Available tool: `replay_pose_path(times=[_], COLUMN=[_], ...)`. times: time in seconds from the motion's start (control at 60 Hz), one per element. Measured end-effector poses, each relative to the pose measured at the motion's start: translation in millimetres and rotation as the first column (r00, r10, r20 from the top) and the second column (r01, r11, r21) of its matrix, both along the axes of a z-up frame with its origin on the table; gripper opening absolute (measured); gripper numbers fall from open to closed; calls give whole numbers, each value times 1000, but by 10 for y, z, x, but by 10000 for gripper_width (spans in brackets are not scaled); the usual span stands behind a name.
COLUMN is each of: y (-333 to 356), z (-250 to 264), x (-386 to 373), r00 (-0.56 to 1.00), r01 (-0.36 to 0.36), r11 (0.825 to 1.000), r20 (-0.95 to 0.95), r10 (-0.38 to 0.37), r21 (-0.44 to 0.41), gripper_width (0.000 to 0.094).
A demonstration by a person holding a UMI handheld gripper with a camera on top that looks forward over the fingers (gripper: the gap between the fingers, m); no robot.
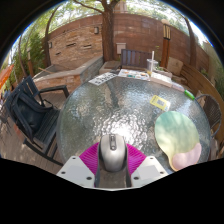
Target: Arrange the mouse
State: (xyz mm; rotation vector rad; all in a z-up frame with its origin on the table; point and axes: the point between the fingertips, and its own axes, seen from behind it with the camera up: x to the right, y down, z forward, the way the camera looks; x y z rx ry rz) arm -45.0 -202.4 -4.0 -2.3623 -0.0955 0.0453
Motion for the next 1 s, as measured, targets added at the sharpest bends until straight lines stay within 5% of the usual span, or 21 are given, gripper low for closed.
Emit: replay_pose_path(times=[0.15, 0.3, 0.417, 0.517, 0.683, 0.75, 0.833, 1.0], y=[390, 797, 966, 939, 666, 528, 492, 178], z=[1151, 2006, 1523, 832, -56, -109, 116, 775], x=[-53, 731, 1689, 2155, 2456, 2467, 2482, 2413], r00=[990, 990, 997, 999, 999, 999, 999, 998], r01=[-78, -35, 33, 54, 42, 41, 50, 69], r11=[977, 937, 958, 989, 999, 998, 999, 995], r20=[-98, -118, -80, -11, -13, -20, -12, 0], r10=[100, 80, -10, -53, -42, -42, -50, -69], r21=[200, 348, 284, 137, -20, -41, -2, 74], gripper_width=[359, 357, 356, 358, 472, 565, 868, 858])
